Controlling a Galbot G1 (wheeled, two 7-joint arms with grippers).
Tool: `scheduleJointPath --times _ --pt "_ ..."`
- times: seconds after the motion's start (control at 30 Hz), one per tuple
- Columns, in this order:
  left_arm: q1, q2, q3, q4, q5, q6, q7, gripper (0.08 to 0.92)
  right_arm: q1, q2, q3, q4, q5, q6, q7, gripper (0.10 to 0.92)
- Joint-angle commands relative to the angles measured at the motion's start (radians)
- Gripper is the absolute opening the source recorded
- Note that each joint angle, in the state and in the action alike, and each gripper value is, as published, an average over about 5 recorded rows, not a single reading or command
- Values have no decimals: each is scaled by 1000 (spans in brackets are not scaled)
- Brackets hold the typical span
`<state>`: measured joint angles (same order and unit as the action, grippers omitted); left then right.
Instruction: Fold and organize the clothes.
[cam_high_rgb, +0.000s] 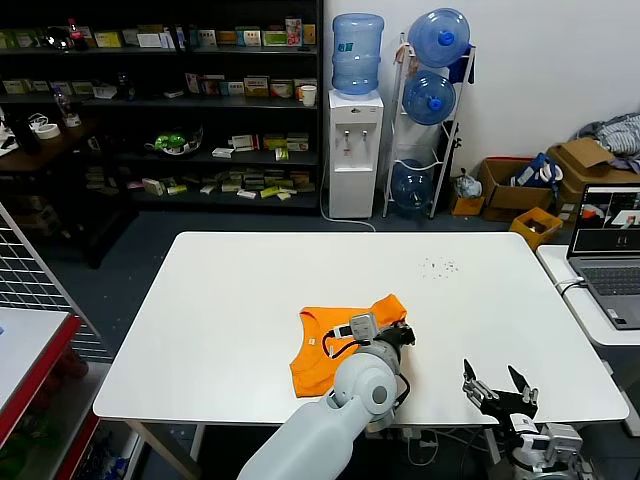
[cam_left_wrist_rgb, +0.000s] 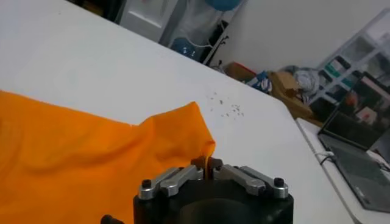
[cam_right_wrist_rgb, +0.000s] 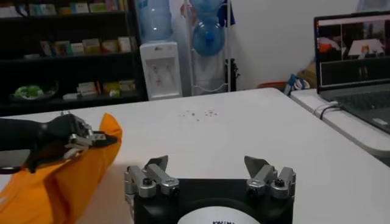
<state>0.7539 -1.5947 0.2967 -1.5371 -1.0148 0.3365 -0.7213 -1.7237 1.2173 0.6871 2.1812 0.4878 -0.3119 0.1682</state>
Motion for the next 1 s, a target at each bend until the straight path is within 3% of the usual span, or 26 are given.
scheduleJointPath --times 0.03,0.17,0.3,0.47,0.7,0.83,1.0 --pt "192 188 -96 -268 256 -107 249 220 -147 -148 161 93 11 87 -226 823" --pt "480 408 -318 -408 444 -277 446 342 -49 -121 66 -6 -10 138 -265 823" --pt "745 472 -527 -398 612 -514 591 454 47 -51 -48 -110 -82 205 -279 823" --pt "932 374 -691 -357 774 -757 696 602 91 38 -87 -209 -215 315 -302 823" --pt "980 181 -742 -372 857 -867 761 787 69 133 -39 -224 -288 452 -341 823" --pt "985 124 -740 -383 864 -876 765 820 53 177 -5 -212 -308 467 -343 823" --pt "984 119 -770 -381 864 -880 767 823 34 206 21 -214 -290 492 -341 823"
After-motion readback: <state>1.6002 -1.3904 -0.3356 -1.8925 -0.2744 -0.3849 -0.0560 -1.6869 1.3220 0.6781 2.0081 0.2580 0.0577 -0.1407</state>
